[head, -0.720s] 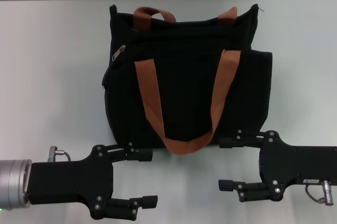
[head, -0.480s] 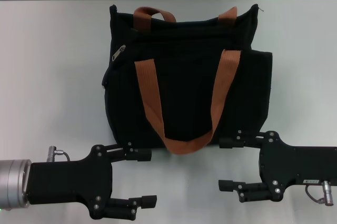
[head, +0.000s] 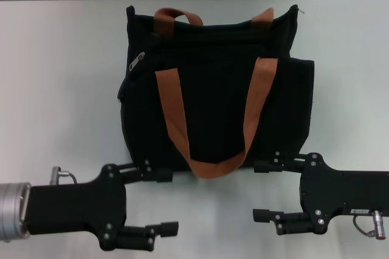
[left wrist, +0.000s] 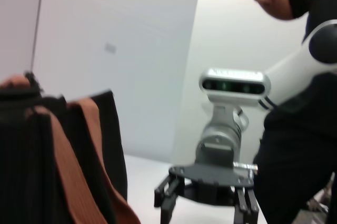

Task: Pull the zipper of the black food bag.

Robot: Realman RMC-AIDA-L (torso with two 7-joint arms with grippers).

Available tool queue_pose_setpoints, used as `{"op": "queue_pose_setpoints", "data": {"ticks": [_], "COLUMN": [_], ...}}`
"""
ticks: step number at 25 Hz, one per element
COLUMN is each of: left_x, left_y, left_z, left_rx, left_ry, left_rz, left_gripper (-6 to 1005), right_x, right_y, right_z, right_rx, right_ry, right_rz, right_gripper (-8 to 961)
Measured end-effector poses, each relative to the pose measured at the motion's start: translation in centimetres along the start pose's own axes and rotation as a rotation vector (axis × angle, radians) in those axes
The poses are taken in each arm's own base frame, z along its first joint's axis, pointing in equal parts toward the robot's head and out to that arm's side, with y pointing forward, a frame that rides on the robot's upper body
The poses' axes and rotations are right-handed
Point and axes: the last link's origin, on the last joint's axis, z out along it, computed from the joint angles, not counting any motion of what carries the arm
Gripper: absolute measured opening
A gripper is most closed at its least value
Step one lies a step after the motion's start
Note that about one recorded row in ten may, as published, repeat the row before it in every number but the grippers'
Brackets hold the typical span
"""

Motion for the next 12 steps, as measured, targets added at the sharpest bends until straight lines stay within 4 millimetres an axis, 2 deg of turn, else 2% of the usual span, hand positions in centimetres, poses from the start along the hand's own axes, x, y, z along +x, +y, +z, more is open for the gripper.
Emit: {"op": "queue_pose_setpoints", "data": {"ticks": [6, 9, 10, 12], "left_x": [1.5, 3.2, 3.2, 3.4], "left_y": [-0.4, -1.1, -1.1, -1.9], "left_z": [-1.0, -3.1, -3.1, -4.3], "left_rx": [0.077, 0.265, 0.265, 0.392], "left_ry": [0.121, 0.308, 0.308, 0.352], "left_rz": [0.066, 0.155, 0.155, 0.183], "left_gripper": [808, 805, 804, 802], "right_x": [0.1, 0.3, 0.3, 0.2], "right_y": [0.0, 0.0, 0.0, 0.0], "right_z": [-0.1, 0.0, 0.0, 0.0], "right_rx": [0.014, 0.018, 0.018, 0.019], "right_ry": [0.001, 0.002, 0.002, 0.001], "right_rz": [0.006, 0.011, 0.011, 0.011], "right_gripper": [775, 774, 774, 774]}}
